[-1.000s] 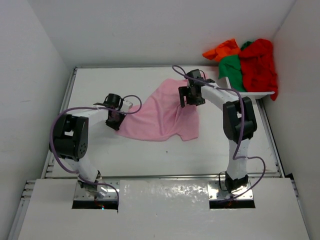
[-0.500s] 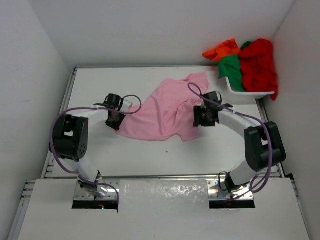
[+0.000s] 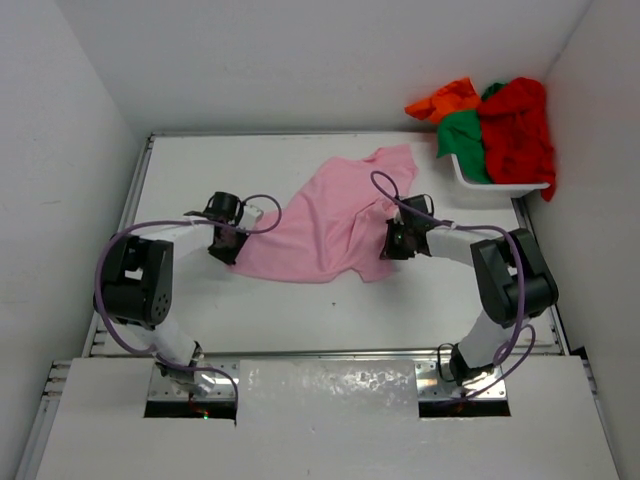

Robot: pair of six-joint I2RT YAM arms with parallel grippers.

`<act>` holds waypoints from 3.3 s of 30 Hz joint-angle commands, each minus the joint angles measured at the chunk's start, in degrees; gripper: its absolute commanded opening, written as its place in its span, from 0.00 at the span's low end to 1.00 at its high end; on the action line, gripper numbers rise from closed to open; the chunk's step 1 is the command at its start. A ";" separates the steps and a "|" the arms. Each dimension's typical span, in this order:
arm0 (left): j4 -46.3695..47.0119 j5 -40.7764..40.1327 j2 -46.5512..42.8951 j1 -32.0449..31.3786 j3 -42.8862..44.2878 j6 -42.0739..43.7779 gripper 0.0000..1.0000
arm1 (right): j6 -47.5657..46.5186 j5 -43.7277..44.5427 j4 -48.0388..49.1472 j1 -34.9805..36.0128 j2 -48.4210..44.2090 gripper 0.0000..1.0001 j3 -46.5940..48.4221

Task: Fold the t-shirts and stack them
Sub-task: Flatten out the tshirt

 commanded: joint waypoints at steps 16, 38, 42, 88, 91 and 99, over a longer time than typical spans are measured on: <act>-2.29 -5.59 17.43 6.27 82.68 2.19 0.00 | 7.04 -5.57 -1.18 -15.39 12.26 0.00 72.52; -12.86 -8.39 -17.94 6.09 12.90 12.48 0.00 | -3.55 5.33 -6.64 0.67 -31.78 0.00 -3.78; -14.11 -8.04 -19.00 6.09 2.16 10.20 0.00 | 1.57 4.72 -3.82 4.82 -33.64 0.00 -18.90; -6.89 -2.95 -13.82 6.26 2.91 3.42 0.00 | -9.67 0.14 -18.12 4.56 -30.91 0.00 -8.82; -7.95 -1.54 -13.47 6.26 4.05 3.51 0.00 | -8.19 -0.98 -18.06 4.56 -30.65 0.02 -8.91; -7.69 -1.10 -12.94 6.26 3.53 3.78 0.00 | -3.00 -5.47 -9.62 4.91 -26.61 0.42 -12.60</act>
